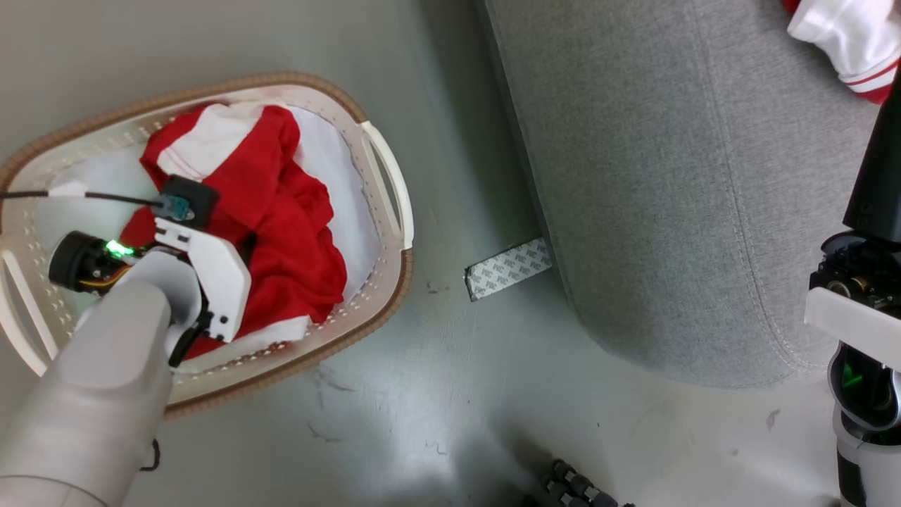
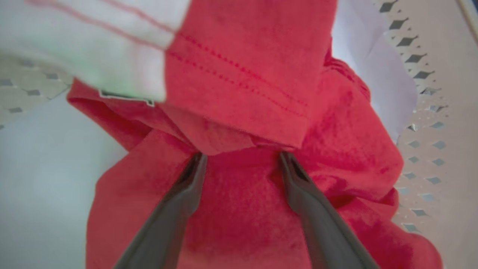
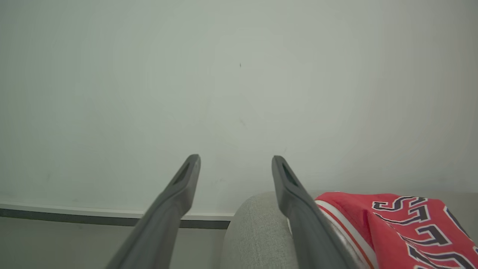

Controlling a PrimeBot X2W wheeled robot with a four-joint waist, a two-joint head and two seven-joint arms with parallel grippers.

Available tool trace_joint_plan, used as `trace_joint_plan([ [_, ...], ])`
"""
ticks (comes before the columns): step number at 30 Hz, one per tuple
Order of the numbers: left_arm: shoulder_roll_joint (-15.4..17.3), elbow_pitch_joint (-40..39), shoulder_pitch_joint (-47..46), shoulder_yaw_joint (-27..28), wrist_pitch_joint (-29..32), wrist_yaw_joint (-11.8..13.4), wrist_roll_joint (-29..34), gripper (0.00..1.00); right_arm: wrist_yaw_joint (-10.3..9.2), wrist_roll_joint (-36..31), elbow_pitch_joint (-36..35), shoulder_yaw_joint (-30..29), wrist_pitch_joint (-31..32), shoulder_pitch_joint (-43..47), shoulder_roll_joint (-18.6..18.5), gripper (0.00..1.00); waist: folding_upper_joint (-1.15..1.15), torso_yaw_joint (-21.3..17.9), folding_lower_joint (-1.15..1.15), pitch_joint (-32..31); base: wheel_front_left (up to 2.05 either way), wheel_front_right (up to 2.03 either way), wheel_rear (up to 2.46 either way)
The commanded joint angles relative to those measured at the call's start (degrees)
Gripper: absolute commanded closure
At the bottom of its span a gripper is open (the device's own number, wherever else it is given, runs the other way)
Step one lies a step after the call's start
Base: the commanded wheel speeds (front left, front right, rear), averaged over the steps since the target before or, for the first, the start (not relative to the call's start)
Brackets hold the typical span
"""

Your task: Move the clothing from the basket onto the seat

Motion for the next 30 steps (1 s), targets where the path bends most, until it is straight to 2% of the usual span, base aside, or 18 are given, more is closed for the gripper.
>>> trace_joint_plan([
  [1,-0.29,1.67,-1.43,-1.07,0.77,0.11,-0.29,0.0,-0.15,-0.46,-0.24,0.17,0.06,0.58,0.22,0.0,0.0,0.05,-0.01,0.92,0.0,0.0,0.0],
  [4,-0.7,3.36,-1.98,-2.49,2.12,0.11,-0.88,0.0,-0.15,-0.57,-0.44,0.07,0.06,0.92,0.22,0.0,0.0,0.14,-0.01,1.27,0.0,0.0,0.0],
  [10,-0.66,7.31,-2.34,-10.68,9.37,0.1,-1.78,0.0,-0.15,-1.0,-0.62,-0.06,0.06,1.79,0.22,0.0,0.0,0.35,-0.01,1.67,0.0,0.0,0.0],
  [14,0.26,7.32,-2.96,-13.61,9.2,0.11,-4.16,0.02,-0.15,-0.89,-0.18,0.06,0.06,2.11,0.22,0.0,0.0,0.32,-0.01,1.53,0.0,0.0,0.0],
  [15,0.46,7.07,-3.16,-13.97,8.44,0.11,-4.59,0.62,-0.15,-0.88,-0.05,0.13,0.06,2.11,0.22,0.0,0.0,0.3,-0.01,1.47,0.0,0.0,0.0],
  [16,0.69,6.93,-3.66,-14.13,7.71,0.11,-5.16,1.0,-0.15,-0.81,0.06,0.2,0.06,2.07,0.22,0.0,0.0,0.27,-0.01,1.39,0.0,0.0,0.0],
  [24,1.21,6.45,-3.71,-15.59,1.92,0.1,-9.9,1.0,-0.15,-0.55,1.98,1.15,0.05,0.14,0.21,0.0,0.0,-0.6,-0.01,-1.22,0.0,0.0,0.0],
  [30,-1.93,4.61,-2.23,-17.42,-3.48,0.1,-12.94,1.0,-0.15,-3.65,3.54,-0.05,0.06,0.56,0.19,0.0,0.0,2.36,-0.01,-7.72,0.0,0.0,0.0],
])
